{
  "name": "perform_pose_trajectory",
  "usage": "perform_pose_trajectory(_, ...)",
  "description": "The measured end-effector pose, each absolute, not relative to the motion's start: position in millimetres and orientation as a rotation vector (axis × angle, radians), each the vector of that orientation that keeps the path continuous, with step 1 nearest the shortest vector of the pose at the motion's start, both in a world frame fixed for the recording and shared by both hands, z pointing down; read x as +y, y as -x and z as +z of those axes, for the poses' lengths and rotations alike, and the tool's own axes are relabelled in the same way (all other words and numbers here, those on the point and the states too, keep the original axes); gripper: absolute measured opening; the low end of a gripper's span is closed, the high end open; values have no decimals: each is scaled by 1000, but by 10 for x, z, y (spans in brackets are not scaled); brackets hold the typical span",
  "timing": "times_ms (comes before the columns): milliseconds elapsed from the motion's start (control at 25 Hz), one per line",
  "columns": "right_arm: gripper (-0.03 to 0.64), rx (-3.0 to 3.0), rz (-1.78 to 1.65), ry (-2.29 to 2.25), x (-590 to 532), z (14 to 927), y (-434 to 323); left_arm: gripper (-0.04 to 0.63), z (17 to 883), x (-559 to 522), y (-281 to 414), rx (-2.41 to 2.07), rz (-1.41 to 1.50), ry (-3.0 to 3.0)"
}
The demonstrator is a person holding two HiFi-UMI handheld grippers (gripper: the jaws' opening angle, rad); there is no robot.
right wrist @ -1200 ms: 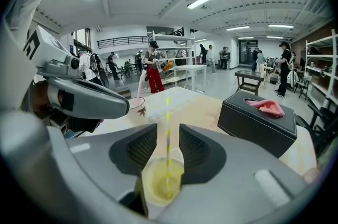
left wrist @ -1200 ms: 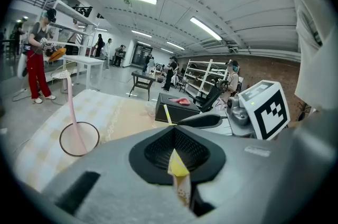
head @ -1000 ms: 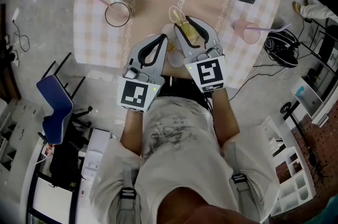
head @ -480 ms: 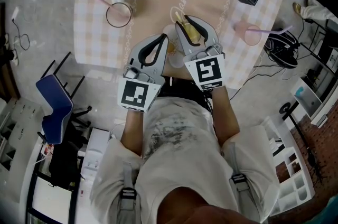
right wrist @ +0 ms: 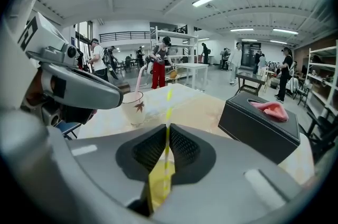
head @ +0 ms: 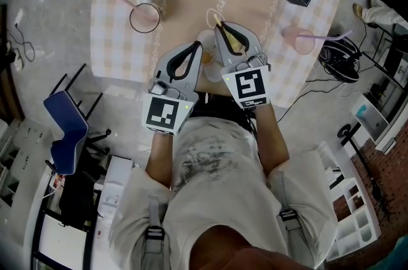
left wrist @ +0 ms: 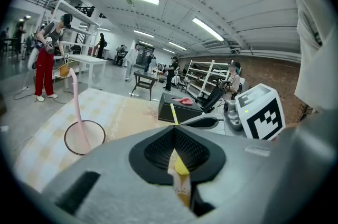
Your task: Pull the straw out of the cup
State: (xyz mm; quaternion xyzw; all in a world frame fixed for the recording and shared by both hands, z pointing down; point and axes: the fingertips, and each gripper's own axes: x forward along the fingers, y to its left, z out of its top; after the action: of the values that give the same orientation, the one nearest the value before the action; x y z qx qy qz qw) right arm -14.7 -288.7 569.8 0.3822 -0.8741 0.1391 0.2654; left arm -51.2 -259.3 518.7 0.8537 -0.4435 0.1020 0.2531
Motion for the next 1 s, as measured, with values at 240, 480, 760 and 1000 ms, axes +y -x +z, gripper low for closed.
perform_pose_trajectory(240,26,-2359,363,-1051,-2874,5641,115,6,5127,-2578,502,-1202,264,-2333)
perform_pose_trajectory(480,26,-2366,347,-1077,-2862,5545,76,6,5077,-2548,482,-1193,260,-2354)
perform_pose_trajectory(760,26,-2373,331,-1123,-2799,5380,35,6,4953,-2507,465,-1181,248,-2383)
perform_pose_trajectory(1000,26,-2378,299,-1168,-2740,5193,-13,6,4841,-2444,421,-1158,248,-2418)
